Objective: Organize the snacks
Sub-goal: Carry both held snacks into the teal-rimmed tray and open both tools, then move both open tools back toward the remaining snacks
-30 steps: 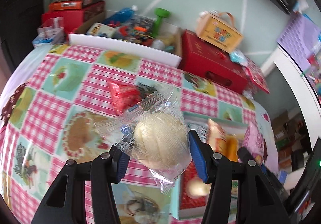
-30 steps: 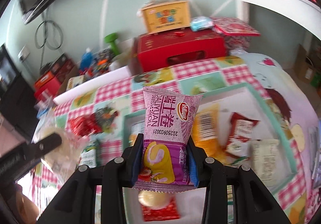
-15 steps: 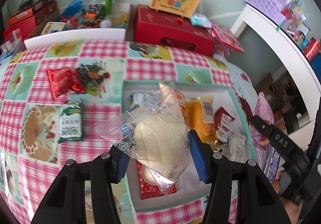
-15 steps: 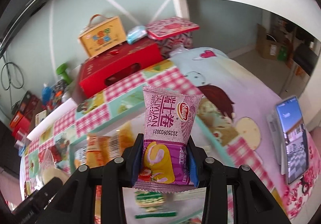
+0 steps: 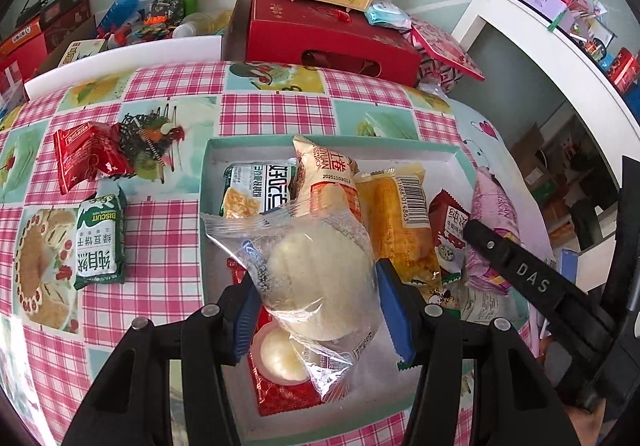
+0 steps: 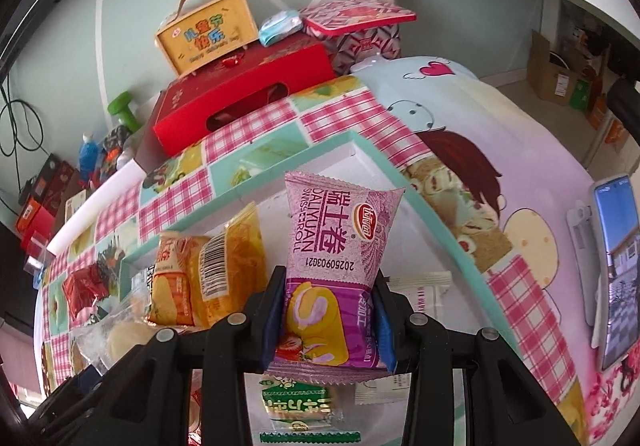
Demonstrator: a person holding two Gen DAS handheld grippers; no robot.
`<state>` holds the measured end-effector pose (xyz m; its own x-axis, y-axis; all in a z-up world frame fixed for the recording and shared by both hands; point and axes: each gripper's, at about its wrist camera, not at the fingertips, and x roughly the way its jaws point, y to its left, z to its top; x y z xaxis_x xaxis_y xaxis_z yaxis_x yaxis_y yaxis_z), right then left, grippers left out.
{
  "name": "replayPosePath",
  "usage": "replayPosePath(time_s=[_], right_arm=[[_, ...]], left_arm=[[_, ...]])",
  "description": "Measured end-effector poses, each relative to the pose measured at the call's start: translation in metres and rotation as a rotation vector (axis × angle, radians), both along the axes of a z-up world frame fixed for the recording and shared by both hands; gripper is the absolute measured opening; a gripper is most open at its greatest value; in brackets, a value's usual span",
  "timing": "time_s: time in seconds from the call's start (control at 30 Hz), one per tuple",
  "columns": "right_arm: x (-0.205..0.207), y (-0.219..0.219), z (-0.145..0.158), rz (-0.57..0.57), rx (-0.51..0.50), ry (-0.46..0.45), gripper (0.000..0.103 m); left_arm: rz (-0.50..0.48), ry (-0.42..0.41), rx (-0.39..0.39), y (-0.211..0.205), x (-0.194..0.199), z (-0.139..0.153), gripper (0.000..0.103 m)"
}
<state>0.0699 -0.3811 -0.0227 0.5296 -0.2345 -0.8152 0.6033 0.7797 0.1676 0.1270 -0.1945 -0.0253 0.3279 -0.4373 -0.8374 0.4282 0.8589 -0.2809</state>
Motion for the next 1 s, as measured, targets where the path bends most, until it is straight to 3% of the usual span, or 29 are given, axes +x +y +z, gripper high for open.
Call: replayPosePath(time_s=[0.3,0.43,0.6,0.83,1.0], right_arm=[[0.011,0.009,-0.008,0.042,-0.001,0.037,0.044],[0.011,0.009,-0.009,0.038,0.006,0.033,0.069],[0.014,0.011,-0.008,0.042,-0.006,0.045,0.074],[0.016,0.018,-0.002,0.059,-0.040,0.032,0.102],[0.019,0.026,0.001,0.084,-0.057,0.026,0.103]], left_arm=[[-0.028,0.010,0.026,-0.011,0.001,-0.014,0.056],[-0.023,0.058,0.014,-0.010,0.005,-0.020,0.062],[-0.002,0.061,0.009,-0.001,0.008,-0.015,0.073],[0.089,0.039,0.029,0.025,0.018,0.002,0.087],[0.198,0.030,0.052,0.051,0.031,0.009,0.089]])
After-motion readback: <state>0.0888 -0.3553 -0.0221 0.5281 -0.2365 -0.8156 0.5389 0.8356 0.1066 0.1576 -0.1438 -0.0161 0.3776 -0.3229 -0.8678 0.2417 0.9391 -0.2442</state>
